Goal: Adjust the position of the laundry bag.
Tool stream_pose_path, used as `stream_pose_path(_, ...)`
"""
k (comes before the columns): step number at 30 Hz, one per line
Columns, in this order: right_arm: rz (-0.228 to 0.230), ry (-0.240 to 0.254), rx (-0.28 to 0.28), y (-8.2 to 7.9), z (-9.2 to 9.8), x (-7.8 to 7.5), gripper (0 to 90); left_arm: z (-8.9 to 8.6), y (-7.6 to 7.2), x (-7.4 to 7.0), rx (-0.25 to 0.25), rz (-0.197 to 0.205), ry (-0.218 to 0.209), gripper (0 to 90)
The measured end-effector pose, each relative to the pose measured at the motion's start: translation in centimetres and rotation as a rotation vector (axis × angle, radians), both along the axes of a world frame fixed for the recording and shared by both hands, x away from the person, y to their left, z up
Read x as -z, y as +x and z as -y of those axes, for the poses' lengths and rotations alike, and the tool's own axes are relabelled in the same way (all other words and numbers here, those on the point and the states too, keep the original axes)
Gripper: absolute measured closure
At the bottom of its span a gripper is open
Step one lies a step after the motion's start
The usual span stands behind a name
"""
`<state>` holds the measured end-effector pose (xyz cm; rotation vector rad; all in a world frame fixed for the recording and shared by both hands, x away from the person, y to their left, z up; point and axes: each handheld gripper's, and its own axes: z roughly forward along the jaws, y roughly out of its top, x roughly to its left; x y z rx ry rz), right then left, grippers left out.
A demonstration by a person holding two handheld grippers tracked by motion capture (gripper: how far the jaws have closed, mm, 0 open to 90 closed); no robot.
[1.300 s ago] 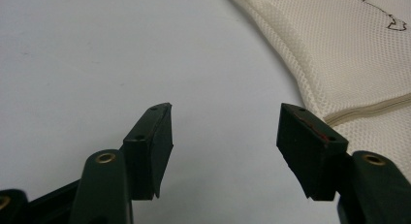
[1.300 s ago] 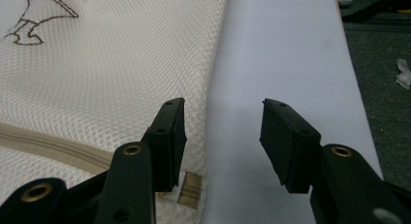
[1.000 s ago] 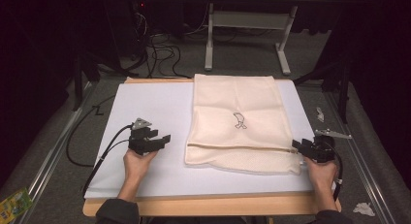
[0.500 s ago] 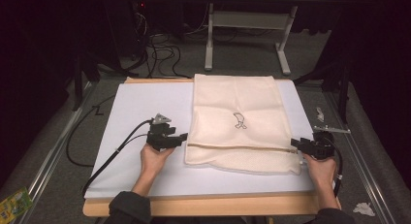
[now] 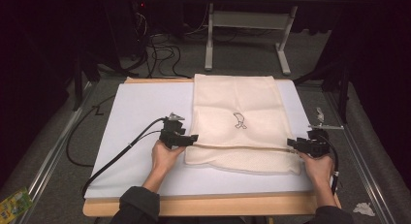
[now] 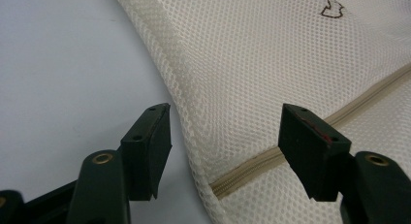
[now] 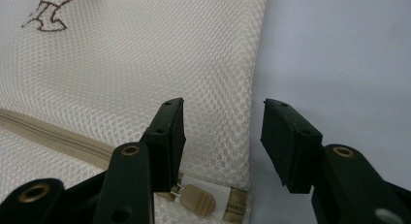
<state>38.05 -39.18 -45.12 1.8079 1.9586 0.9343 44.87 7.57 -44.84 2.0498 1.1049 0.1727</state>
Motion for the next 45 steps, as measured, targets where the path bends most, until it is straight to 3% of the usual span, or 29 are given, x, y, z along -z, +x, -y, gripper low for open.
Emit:
stream_pose_path(10,-0.032,0.0,-0.007,0.5,-0.1,0.4,51.4,0.9,0.7,1.1,-0.03,-0.045,0.025,36.2)
stream_pose_path(20,-0.101,-0.008,-0.018,1.3,-0.3,-0.1,51.5,1.6,1.1,2.0,-0.037,-0.071,0.041,36.4)
stream_pose_path(25,-0.192,0.002,-0.01,2.0,-0.2,-0.2,50.2,1.7,1.1,1.9,-0.039,-0.079,0.044,36.8)
stream_pose_path(32,-0.254,0.01,-0.037,2.4,-0.4,-0.2,51.1,2.0,1.3,1.8,-0.038,-0.084,0.072,40.1)
stream_pose_path(35,-0.26,0.003,-0.043,2.5,-0.5,-0.2,55.7,2.1,1.3,1.7,-0.028,-0.08,0.087,45.7)
stream_pose_path(40,-0.271,-0.037,-0.06,2.6,-0.8,-0.3,71.1,2.2,1.6,1.6,-0.017,-0.081,0.12,59.0)
stream_pose_path(45,-0.268,-0.055,-0.082,2.7,-1.0,-0.3,81.5,2.4,1.7,1.5,-0.012,-0.083,0.128,67.9)
